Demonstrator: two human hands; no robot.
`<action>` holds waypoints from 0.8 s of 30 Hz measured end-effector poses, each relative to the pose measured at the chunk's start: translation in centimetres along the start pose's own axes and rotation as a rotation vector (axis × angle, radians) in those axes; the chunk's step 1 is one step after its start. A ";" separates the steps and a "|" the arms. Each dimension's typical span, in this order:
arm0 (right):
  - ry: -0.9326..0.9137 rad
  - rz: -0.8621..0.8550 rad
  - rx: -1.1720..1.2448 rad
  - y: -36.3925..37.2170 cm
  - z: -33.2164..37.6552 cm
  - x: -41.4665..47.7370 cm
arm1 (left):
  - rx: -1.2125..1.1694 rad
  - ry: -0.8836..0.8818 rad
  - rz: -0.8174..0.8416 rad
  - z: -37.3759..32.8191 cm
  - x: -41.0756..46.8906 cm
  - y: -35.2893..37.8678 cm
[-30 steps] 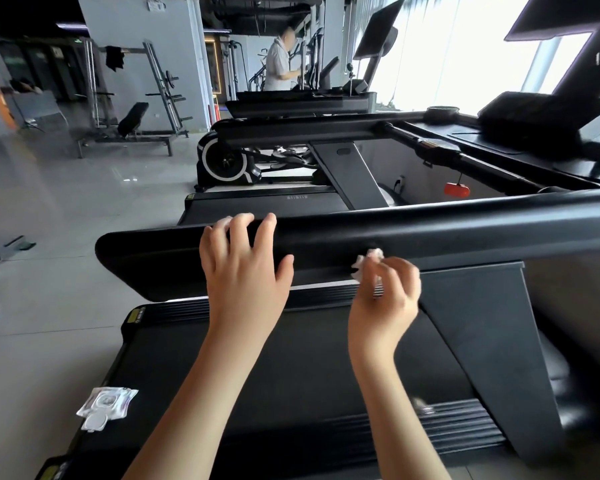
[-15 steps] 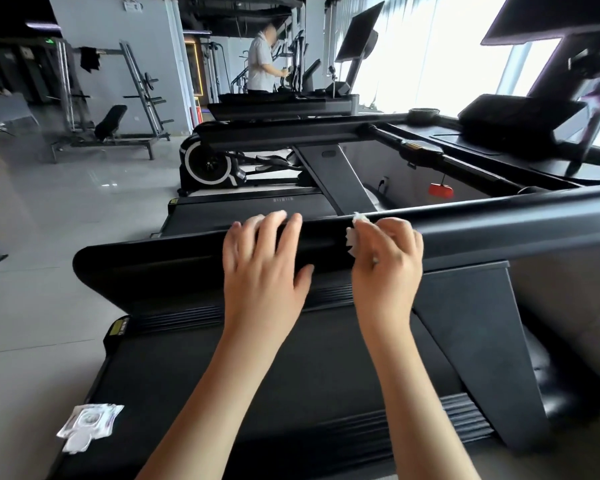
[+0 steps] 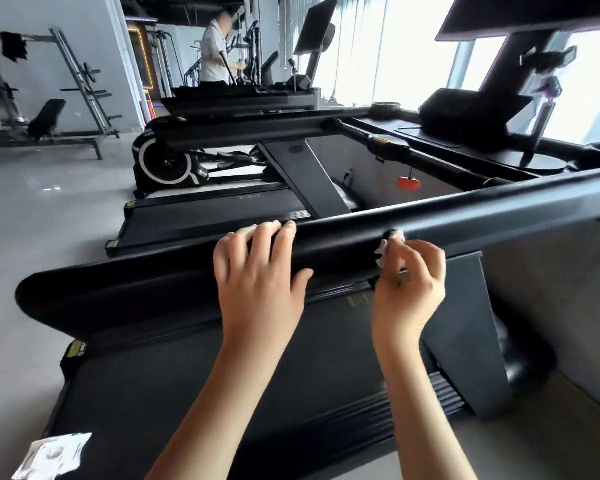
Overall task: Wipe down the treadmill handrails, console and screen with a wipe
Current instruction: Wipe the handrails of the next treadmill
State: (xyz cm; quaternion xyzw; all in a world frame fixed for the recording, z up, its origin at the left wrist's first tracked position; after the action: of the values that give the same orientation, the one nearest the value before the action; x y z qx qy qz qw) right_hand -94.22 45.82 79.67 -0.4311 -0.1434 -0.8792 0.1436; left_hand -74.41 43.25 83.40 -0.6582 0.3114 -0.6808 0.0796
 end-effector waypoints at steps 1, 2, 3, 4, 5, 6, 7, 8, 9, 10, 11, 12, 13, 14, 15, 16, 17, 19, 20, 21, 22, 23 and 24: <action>0.005 -0.018 -0.007 0.0 0.1 -0.8 | -0.001 0.001 0.002 0.0 0.0 0.0; 0.010 -0.012 -0.004 0.2 0.6 -1.9 | 0.000 0.002 0.006 -0.1 0.0 0.1; 0.012 0.015 0.006 0.5 1.2 -2.9 | 0.002 0.005 0.011 -0.1 0.0 0.1; 0.006 0.050 0.013 0.9 1.8 -3.7 | 0.005 0.008 0.014 -0.1 0.0 0.1; -0.003 0.077 0.017 1.1 2.0 -4.0 | 0.006 0.012 0.017 -0.1 0.0 0.1; -0.012 0.090 0.021 1.2 2.0 -3.7 | 0.005 0.015 0.017 -0.1 0.0 0.2; -0.012 0.084 0.026 1.1 1.6 -3.1 | 0.003 0.016 0.017 -0.1 0.0 0.2; -0.001 0.058 0.027 0.8 1.1 -2.3 | 0.002 0.018 0.017 -0.1 0.0 0.2; 0.015 0.016 0.025 0.3 0.5 -1.6 | 0.002 0.020 0.017 -0.1 -0.1 0.2; 0.034 -0.026 0.026 -0.1 -0.1 -1.1 | 0.003 0.021 0.018 -0.1 -0.1 0.2; 0.051 -0.059 0.030 -0.4 -0.5 -1.0 | 0.005 0.022 0.023 -0.1 -0.1 0.2; 0.067 -0.076 0.030 -0.4 -0.4 -1.4 | 0.008 0.024 0.027 -0.2 -0.1 0.2; 0.076 -0.077 0.029 -0.3 -0.1 -1.9 | 0.011 0.023 0.029 -0.2 -0.1 0.2; 0.073 -0.057 0.041 0.0 0.4 -2.4 | 0.018 0.018 0.028 -0.3 -0.1 0.2; 0.050 -0.024 0.058 0.3 0.8 -2.6 | 0.026 0.011 0.028 -0.3 -0.1 0.1; 0.014 0.012 0.072 0.6 1.2 -2.4 | 0.033 0.005 0.030 -0.4 -0.1 0.1; -0.020 0.045 0.092 0.9 1.3 -1.6 | 0.044 -0.007 0.029 -0.6 -0.1 0.1; -0.044 0.083 0.110 1.2 1.0 0.3 | 0.043 -0.032 0.032 -0.5 -0.1 0.1; -0.031 0.089 0.116 1.2 0.4 1.4 | 0.046 -0.049 0.028 -0.6 0.0 0.1; -0.019 0.088 0.108 1.0 -0.1 2.3 | 0.048 -0.071 0.024 -0.7 0.0 0.0; -0.009 0.083 0.086 0.8 -0.6 2.7 | 0.051 -0.087 0.017 -0.8 0.0 0.0; -0.013 0.074 0.066 0.6 -0.8 2.8 | 0.055 -0.100 0.008 -0.9 0.1 -0.1; -0.017 0.074 0.055 0.4 -0.7 2.5 | 0.057 -0.111 0.000 -1.1 0.1 -0.1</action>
State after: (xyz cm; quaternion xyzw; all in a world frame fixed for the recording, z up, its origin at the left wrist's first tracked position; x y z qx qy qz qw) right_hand -96.07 44.89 81.28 -0.4392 -0.1527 -0.8654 0.1869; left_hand -75.40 43.64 83.64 -0.6923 0.2869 -0.6519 0.1156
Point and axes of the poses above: each hand's wrist, its own x-axis towards the middle knuckle, its own y-axis out of the palm, z = x × y, the point moved 8 cm from there along x, towards the middle knuckle, and after that the axes turned 4 degrees about x, right-handed, at the moved point
